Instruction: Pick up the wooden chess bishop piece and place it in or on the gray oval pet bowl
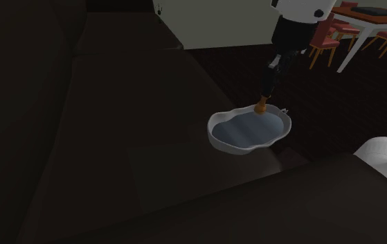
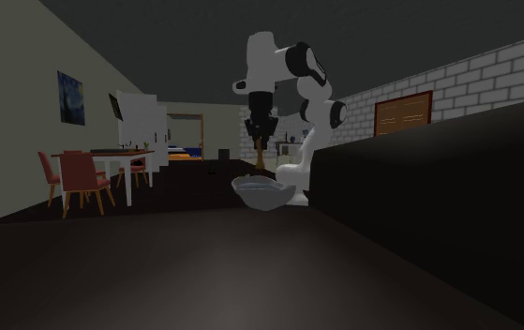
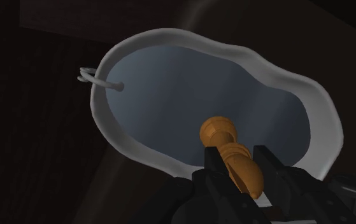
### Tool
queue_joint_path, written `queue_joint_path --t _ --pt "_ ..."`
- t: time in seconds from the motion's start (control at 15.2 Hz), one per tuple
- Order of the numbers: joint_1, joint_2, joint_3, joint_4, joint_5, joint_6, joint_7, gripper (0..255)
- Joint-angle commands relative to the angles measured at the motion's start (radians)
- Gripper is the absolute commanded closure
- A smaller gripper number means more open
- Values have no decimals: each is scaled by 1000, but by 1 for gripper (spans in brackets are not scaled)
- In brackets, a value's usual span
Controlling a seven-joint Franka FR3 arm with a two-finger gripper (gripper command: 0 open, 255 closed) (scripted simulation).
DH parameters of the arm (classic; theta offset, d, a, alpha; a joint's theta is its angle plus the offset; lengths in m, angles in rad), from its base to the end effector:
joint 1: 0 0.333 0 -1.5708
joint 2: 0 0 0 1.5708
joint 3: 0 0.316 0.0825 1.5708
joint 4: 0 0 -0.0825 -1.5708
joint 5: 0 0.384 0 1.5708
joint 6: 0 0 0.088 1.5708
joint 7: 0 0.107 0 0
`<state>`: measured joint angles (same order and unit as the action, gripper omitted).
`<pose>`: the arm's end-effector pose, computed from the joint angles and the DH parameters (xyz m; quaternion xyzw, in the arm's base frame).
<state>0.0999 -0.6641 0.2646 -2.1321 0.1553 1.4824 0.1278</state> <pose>0.3017 0.1677 0.6371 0.9952 0.0976 -0.0011 0.0039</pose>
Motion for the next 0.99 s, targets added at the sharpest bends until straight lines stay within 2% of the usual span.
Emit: queue_joint_path --t 0.0,0.13,0.59,0.66,0.92 --pt "2 -9 2 -36 3 27 -2 255" --pt "4 -17 4 -67 6 51 -3 255" --pt "4 -17 4 -67 6 51 -3 255" --pt "3 -17 4 -67 6 51 -3 0" --pt "3 -17 4 -67 6 51 -3 0"
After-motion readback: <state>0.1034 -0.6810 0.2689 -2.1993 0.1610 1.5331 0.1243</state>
